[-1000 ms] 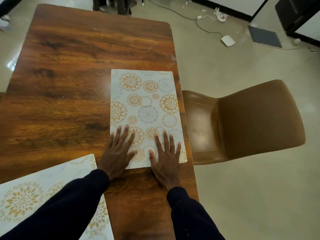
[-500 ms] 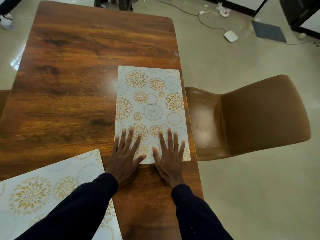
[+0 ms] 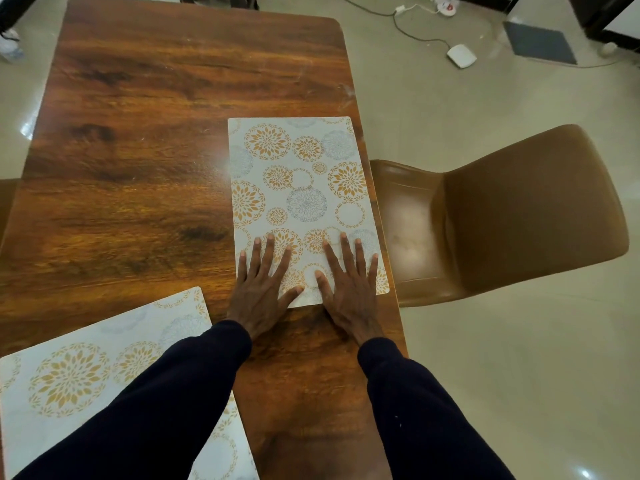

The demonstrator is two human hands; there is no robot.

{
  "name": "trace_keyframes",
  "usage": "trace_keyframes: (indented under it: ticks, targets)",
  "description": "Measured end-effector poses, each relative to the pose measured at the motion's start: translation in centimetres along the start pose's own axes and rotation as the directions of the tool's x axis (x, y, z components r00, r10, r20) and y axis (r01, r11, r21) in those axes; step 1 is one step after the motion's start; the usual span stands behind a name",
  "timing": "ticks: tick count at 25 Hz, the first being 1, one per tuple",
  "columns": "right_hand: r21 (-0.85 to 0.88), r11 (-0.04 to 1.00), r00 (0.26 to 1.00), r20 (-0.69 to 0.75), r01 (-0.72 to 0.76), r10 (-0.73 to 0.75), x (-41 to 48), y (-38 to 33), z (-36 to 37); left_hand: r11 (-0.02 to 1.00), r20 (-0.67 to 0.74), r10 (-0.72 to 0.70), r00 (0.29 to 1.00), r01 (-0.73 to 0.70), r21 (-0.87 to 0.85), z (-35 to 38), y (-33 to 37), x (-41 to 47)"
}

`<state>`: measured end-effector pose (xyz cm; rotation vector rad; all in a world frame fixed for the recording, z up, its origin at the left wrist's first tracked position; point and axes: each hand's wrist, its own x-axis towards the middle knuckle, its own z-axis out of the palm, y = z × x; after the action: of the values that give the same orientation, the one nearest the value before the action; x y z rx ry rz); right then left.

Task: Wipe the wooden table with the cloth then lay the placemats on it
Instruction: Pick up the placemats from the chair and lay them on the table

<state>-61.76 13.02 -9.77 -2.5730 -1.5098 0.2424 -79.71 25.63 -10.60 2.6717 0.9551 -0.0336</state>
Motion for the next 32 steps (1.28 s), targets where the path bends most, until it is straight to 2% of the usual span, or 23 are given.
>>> trace_keyframes:
  ticks: [10, 18, 32]
  targets:
    - [-0.005, 0.994, 0.994, -0.017, -0.11, 0.11, -2.2, -1.0, 0.0, 0.998, -0.008, 0.052, 0.999, -0.051, 0.036, 0.7, -0.2, -0.4]
    - [-0.019, 0.999, 0.999, -0.008, -0.031, 0.031, 0.1, 1.1, -0.2, 0.999, -0.029, -0.033, 0.999, 0.033, 0.006, 1.1, 1.7, 0.4]
    - [-0.061, 0.993, 0.995, 0.001, -0.096, 0.096, -0.6, 0.1, -0.3, 0.998, -0.005, 0.027, 1.0, -0.027, -0.051, 0.2, 0.8, 0.6]
